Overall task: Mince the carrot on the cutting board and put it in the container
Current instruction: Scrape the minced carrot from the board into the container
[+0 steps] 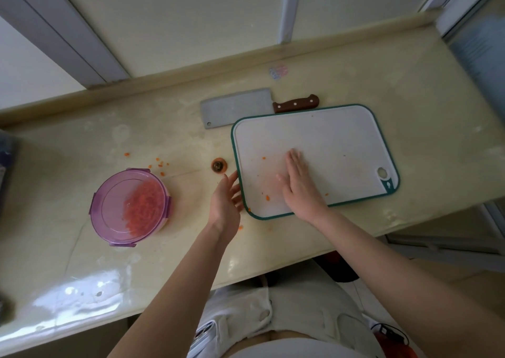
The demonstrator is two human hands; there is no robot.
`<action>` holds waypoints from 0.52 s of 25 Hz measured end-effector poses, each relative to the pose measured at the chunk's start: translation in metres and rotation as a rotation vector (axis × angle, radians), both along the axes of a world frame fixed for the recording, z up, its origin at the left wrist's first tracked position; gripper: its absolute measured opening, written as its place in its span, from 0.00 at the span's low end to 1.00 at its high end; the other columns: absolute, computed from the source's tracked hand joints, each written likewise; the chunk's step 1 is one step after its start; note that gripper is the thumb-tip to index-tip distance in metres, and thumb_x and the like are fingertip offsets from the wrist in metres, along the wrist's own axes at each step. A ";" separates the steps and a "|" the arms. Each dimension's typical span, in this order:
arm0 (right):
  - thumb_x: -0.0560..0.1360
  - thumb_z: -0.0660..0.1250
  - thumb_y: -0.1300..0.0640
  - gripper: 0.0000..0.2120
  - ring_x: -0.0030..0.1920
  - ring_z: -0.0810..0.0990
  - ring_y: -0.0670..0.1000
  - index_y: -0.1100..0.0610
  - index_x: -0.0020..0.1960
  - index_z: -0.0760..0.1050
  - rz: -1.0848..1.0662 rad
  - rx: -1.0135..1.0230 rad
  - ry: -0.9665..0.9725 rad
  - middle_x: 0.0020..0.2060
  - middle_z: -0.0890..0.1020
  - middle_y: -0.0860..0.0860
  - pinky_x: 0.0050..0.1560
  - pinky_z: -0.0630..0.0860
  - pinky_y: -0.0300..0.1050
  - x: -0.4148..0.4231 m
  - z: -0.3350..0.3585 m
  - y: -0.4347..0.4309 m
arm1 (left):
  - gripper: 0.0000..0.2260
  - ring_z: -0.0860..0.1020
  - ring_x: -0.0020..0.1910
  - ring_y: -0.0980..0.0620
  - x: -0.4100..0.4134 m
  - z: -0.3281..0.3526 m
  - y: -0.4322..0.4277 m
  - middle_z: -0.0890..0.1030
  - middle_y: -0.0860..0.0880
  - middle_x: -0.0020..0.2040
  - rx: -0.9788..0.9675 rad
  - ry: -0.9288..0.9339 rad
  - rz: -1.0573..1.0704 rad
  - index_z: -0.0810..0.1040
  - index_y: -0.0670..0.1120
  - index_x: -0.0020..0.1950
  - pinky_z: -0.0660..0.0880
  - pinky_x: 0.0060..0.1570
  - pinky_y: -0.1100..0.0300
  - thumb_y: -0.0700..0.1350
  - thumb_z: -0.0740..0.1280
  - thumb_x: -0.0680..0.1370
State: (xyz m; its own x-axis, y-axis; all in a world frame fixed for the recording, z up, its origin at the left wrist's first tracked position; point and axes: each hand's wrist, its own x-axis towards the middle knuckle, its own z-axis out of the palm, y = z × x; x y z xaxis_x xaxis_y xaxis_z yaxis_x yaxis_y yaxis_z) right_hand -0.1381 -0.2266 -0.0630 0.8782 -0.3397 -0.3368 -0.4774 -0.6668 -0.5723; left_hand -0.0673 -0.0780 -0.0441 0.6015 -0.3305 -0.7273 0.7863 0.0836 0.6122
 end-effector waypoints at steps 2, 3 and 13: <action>0.83 0.48 0.50 0.28 0.76 0.39 0.45 0.58 0.78 0.42 0.038 0.030 -0.017 0.78 0.42 0.50 0.73 0.37 0.37 0.011 0.004 0.005 | 0.20 0.75 0.56 0.49 -0.007 -0.003 0.006 0.77 0.50 0.59 -0.074 -0.002 -0.088 0.69 0.55 0.68 0.72 0.54 0.53 0.56 0.45 0.82; 0.83 0.47 0.50 0.28 0.76 0.39 0.46 0.58 0.78 0.43 0.082 0.007 -0.012 0.78 0.43 0.50 0.73 0.38 0.38 0.015 0.005 0.009 | 0.20 0.74 0.60 0.48 -0.010 -0.004 0.008 0.76 0.51 0.62 -0.110 0.007 -0.089 0.68 0.56 0.69 0.71 0.58 0.51 0.57 0.45 0.82; 0.81 0.42 0.43 0.31 0.76 0.43 0.49 0.62 0.77 0.49 -0.068 -0.221 -0.062 0.76 0.48 0.54 0.77 0.45 0.47 -0.065 -0.007 0.005 | 0.21 0.73 0.63 0.51 -0.029 -0.011 0.006 0.78 0.51 0.60 -0.281 0.025 0.128 0.69 0.46 0.68 0.68 0.63 0.55 0.50 0.43 0.84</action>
